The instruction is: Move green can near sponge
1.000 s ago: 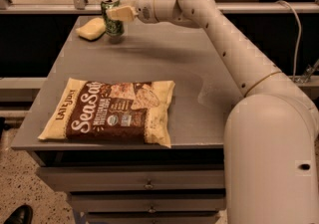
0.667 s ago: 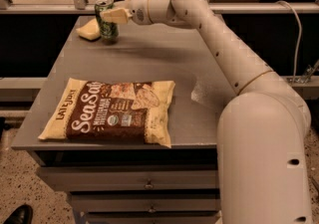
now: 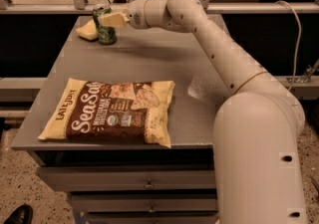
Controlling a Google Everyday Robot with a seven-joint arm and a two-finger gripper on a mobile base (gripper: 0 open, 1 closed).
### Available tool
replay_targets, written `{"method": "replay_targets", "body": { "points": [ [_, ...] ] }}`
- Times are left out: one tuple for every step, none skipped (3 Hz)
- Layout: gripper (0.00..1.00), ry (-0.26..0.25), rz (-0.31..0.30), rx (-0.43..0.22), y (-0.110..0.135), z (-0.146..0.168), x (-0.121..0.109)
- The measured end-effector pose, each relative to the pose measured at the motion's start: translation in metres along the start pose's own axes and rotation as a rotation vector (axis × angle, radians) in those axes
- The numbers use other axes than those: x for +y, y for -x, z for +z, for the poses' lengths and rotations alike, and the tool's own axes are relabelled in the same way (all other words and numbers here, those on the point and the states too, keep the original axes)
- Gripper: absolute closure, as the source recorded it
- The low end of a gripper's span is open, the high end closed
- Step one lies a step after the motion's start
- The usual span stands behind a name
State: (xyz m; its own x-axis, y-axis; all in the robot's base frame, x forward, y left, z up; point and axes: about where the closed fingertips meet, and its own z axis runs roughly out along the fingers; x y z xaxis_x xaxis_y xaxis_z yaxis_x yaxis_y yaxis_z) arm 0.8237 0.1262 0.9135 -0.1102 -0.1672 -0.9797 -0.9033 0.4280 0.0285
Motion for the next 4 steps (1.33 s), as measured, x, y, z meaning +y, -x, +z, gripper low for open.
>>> {"method": "replay_targets", "body": {
  "points": [
    [0.12,-0.004,-0.004,-0.001,-0.003,0.002,-0.003],
    [0.00,-0.009,-0.018,-0.007,-0.003,0.000,-0.008],
    [0.00,-0.020,-0.044,-0.007,-0.002,-0.022,-0.014],
    [0.00,-0.128,-0.149,0.048,0.011,-0.123,-0.033]
  ]
}}
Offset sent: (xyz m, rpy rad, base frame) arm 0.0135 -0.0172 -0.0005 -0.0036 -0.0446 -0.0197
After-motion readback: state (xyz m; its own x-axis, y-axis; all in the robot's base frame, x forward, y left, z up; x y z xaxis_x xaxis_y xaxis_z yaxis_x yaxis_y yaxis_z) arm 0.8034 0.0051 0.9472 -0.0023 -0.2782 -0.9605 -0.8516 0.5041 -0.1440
